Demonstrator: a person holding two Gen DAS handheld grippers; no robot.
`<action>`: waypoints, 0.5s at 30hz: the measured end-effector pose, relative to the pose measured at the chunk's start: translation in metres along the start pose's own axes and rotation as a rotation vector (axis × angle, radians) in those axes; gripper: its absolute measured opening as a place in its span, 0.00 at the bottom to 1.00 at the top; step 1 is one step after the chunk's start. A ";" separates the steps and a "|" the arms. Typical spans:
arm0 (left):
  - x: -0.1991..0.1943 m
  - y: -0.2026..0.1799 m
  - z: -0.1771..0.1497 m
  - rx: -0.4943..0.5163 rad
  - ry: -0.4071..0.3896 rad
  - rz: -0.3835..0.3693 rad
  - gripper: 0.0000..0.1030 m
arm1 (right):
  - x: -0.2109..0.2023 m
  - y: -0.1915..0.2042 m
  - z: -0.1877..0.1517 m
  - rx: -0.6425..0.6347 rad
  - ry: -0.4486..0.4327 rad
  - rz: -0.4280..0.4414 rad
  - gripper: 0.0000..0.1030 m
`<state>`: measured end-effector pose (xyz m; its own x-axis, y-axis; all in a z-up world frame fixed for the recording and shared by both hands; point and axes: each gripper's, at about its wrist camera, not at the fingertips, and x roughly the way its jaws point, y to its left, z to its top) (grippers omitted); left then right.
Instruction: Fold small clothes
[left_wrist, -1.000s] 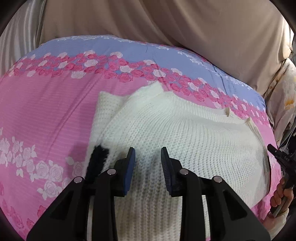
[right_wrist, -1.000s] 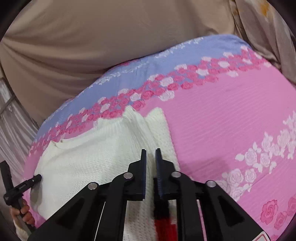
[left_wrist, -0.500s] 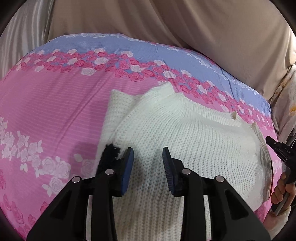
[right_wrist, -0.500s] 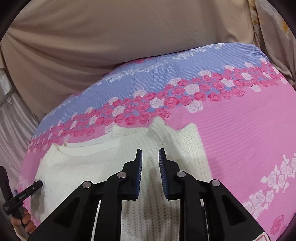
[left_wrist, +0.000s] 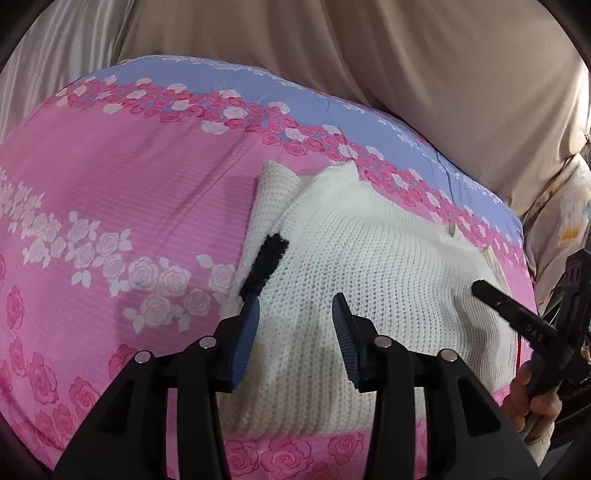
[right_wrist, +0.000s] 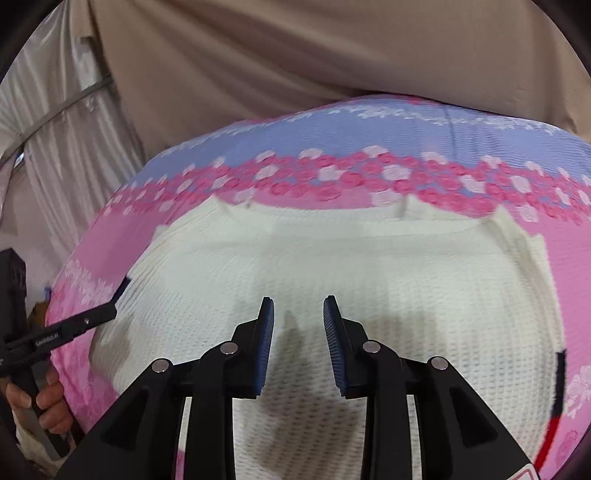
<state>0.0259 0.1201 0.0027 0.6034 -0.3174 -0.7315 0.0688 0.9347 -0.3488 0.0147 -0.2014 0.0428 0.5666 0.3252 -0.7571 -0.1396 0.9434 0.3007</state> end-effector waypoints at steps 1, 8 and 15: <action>0.000 0.004 -0.001 -0.012 0.003 -0.006 0.38 | 0.016 0.006 -0.003 -0.012 0.036 -0.006 0.28; -0.015 0.022 0.003 -0.103 -0.060 -0.009 0.52 | 0.025 0.010 -0.008 -0.027 0.004 -0.035 0.34; -0.001 0.025 0.002 -0.110 -0.021 -0.009 0.56 | 0.012 -0.007 0.018 0.022 -0.013 -0.031 0.34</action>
<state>0.0286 0.1445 -0.0041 0.6195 -0.3216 -0.7161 -0.0122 0.9082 -0.4184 0.0372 -0.2055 0.0418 0.5812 0.2952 -0.7583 -0.1039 0.9512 0.2907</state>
